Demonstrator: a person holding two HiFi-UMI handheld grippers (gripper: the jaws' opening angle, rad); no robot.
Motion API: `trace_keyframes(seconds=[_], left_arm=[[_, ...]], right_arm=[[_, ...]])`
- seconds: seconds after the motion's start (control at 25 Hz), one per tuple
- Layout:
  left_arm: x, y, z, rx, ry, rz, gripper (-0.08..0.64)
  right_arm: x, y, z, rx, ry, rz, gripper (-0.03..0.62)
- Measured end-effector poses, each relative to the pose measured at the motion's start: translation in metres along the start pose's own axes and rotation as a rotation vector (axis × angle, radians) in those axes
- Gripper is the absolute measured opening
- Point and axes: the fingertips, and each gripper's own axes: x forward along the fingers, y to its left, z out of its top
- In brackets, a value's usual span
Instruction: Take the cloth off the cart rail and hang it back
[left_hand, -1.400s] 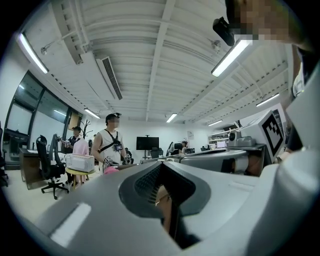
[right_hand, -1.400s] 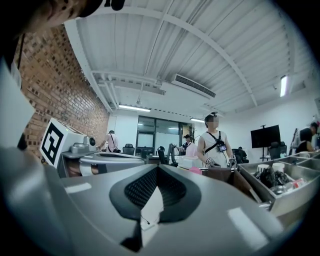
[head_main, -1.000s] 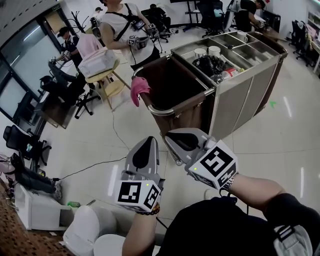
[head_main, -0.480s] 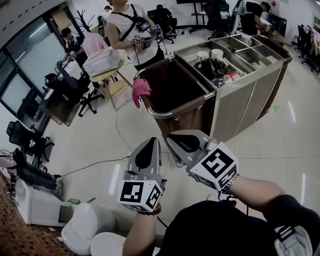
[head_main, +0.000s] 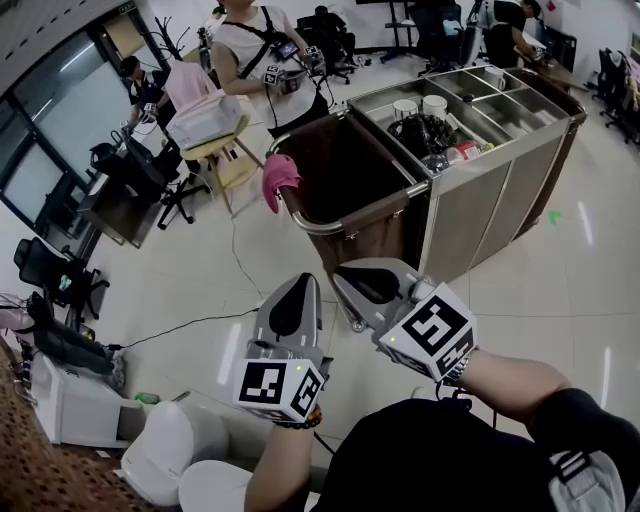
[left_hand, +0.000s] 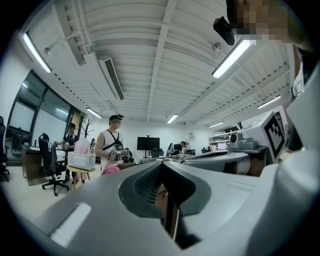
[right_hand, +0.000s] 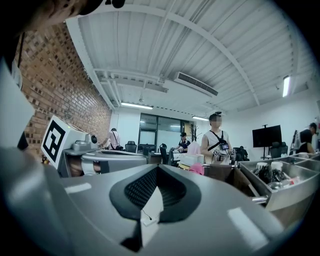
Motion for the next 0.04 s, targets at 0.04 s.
trace_keyframes(seconds=[0.04], left_arm=[[0.0002,0.0001,-0.0008,0.0,0.0,0.001,0.003]], right_arm=[[0.0005,-0.0012,-0.0013,-0.018,-0.006,0.004,0.0]])
